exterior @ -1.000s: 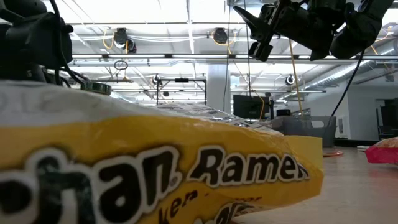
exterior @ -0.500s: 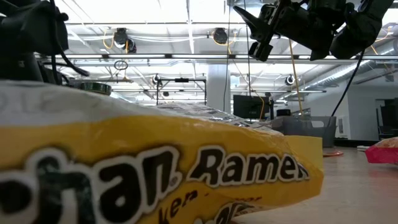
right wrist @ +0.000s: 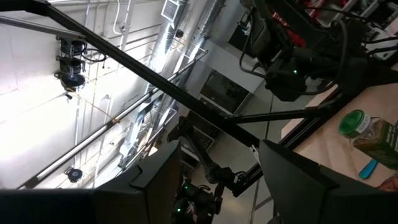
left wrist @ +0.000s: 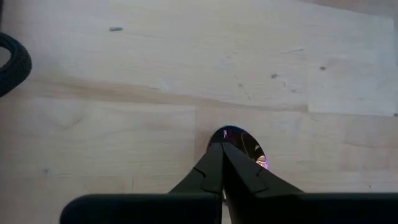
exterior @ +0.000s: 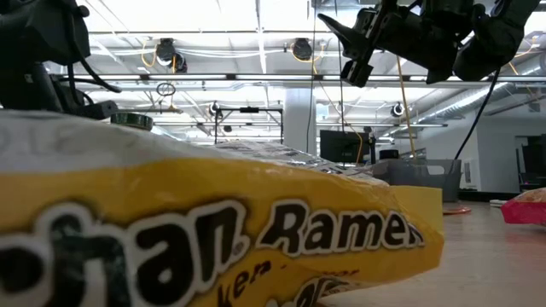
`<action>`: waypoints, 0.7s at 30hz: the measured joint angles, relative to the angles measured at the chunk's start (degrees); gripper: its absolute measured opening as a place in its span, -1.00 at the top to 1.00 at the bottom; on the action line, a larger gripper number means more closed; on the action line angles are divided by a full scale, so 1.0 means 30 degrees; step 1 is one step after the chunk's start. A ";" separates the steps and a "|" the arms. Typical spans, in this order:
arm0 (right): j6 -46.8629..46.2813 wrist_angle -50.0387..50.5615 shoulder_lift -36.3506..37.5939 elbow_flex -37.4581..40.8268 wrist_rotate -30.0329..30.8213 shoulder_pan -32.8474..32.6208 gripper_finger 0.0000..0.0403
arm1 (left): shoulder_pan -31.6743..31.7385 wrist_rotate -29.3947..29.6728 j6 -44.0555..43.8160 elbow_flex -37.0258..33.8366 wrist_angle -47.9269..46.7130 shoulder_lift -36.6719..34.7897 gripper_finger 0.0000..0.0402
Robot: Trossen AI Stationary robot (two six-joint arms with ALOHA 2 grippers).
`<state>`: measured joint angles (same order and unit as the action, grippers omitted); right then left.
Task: Pick & Place Food Item
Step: Put the left blue spoon into the white bin
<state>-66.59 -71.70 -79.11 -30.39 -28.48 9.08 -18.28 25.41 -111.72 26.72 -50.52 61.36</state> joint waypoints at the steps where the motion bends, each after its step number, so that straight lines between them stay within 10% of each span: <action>1: 0.0000 0.0000 0.0000 0.0000 -0.0005 0.0000 -0.05 | 0.0013 -0.0006 0.0006 0.0000 0.0000 0.0000 0.95; 21: -0.0066 0.0000 0.0000 0.0000 0.0031 0.0000 -0.05 | 0.0856 -0.2765 0.3030 0.0000 0.1044 0.0000 0.79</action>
<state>-66.78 -71.70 -79.11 -30.39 -28.39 9.08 -15.72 17.12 -102.63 26.72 -47.39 61.36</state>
